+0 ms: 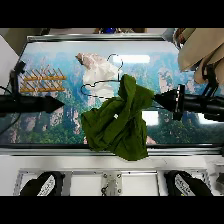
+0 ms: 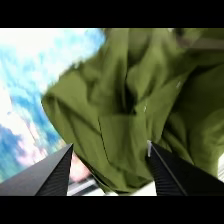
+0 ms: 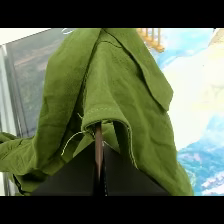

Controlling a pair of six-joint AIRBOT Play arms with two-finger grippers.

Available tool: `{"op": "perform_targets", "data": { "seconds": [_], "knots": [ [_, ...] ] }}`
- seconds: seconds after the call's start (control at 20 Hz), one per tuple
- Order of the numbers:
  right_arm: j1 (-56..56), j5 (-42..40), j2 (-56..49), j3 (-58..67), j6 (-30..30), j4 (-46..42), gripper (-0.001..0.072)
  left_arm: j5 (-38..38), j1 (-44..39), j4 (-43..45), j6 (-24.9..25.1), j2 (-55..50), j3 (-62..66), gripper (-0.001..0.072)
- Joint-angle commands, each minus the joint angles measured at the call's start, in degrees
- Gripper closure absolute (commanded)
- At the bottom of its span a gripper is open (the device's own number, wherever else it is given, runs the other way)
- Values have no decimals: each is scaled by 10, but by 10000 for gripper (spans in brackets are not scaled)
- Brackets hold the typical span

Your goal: Fold the clothes and pants, and hang the long-sleeved shirts on hangers.

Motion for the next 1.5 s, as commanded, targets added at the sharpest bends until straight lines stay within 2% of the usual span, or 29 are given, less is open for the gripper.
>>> {"op": "perform_targets", "data": {
  "seconds": [0.0, 0.2, 0.4, 0.6, 0.85, 0.9, 0.95, 1.0, 1.1, 1.25, 1.45],
  "knots": [
    [-10, -6, 19, 0, 30, -2, 704, 74, -101, 24, -85, 51, -103, 207],
    [-10, -6, 19, 0, 40, -2, 704, 156, -276, 24, -187, 55, -156, 207],
    [-10, -6, 20, 0, 40, -2, 704, 183, -384, 18, -243, 5, -161, 207],
    [-10, -7, 20, 0, 40, -2, 703, 166, -400, 18, -266, -33, -161, 207],
    [-10, -7, 20, 0, 43, -2, 704, 165, -400, 18, -267, -52, -161, 210],
    [-10, -6, 20, 0, 47, -2, 703, 164, -400, 18, -269, -58, -161, 367],
    [-10, -6, 20, 0, 50, -2, 704, 165, -400, 18, -268, -64, -161, 653],
    [-10, -6, 20, 0, 51, -2, 704, 165, -400, 19, -263, -70, -161, 697],
    [-10, -7, 28, 0, 53, -2, 704, 157, -383, 56, -263, -74, -158, 697],
    [-10, -6, 54, 0, 75, -5, 704, 106, -280, 129, -263, -74, -109, 697],
    [-10, 2, 90, 0, 98, -28, 705, 89, -159, 139, -222, -75, -14, 698]
  ]
}}
